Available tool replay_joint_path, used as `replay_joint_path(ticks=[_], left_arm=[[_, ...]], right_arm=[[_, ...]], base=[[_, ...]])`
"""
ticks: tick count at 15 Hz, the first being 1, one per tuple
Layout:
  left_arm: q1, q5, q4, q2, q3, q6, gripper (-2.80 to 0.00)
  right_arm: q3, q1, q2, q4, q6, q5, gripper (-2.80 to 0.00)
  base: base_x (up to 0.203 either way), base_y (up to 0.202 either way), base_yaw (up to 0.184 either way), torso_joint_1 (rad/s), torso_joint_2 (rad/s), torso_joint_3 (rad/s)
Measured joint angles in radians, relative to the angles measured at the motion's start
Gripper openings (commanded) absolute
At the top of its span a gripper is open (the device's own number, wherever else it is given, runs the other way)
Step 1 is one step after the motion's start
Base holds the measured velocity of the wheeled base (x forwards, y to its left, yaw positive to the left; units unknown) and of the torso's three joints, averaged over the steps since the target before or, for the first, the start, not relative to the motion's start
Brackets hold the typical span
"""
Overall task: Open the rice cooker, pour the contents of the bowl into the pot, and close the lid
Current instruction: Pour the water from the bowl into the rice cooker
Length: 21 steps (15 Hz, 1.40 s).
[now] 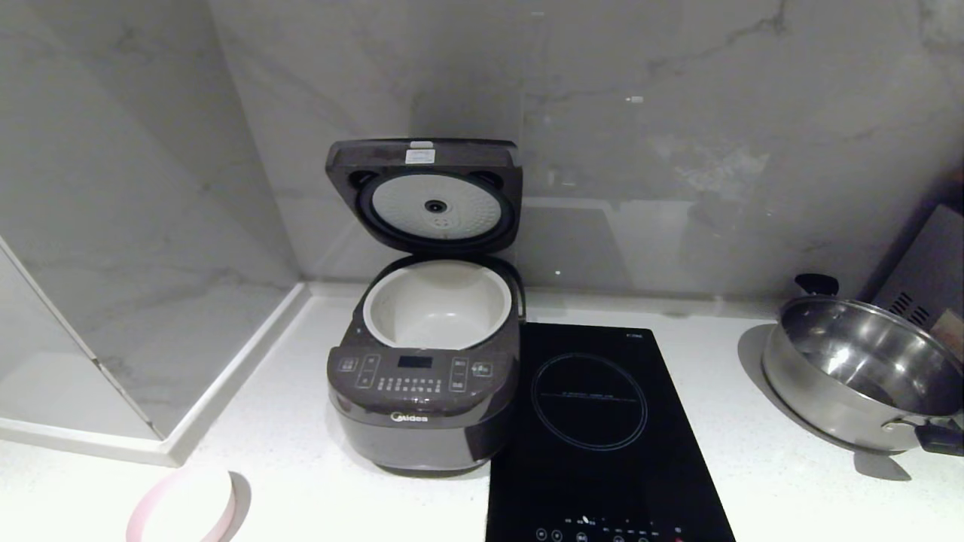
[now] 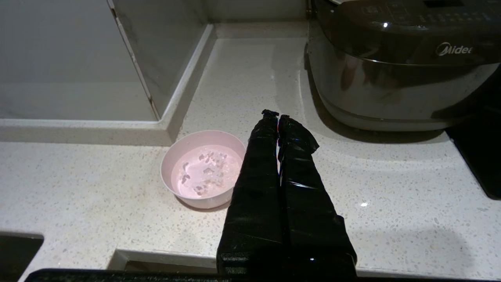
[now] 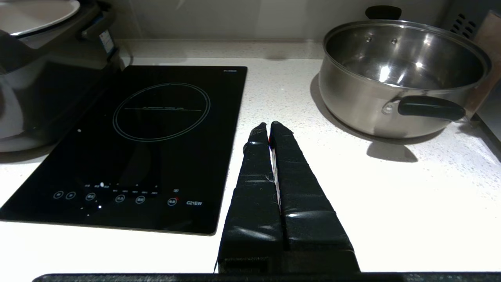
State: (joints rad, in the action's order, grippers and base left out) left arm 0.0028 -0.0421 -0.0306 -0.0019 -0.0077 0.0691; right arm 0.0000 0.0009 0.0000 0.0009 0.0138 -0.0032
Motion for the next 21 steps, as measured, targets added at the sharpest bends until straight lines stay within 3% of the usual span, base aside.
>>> replay_joint_path(ticks=[16, 21], left_arm=[[-0.001, 0.002, 0.006, 0.0, 0.003, 0.001, -2.8], [-0.001, 0.001, 0.006, 0.0, 0.002, 0.001, -2.8]], right_arm=[[0.0, 0.0, 0.0, 0.0, 0.0, 0.0, -2.8], [0.0, -0.001, 0.0, 0.0, 0.0, 0.0, -2.8]], base=[[0.0, 0.0, 0.0, 0.0, 0.0, 0.0], [0.001, 0.155, -0.003, -0.001, 0.0, 0.004]])
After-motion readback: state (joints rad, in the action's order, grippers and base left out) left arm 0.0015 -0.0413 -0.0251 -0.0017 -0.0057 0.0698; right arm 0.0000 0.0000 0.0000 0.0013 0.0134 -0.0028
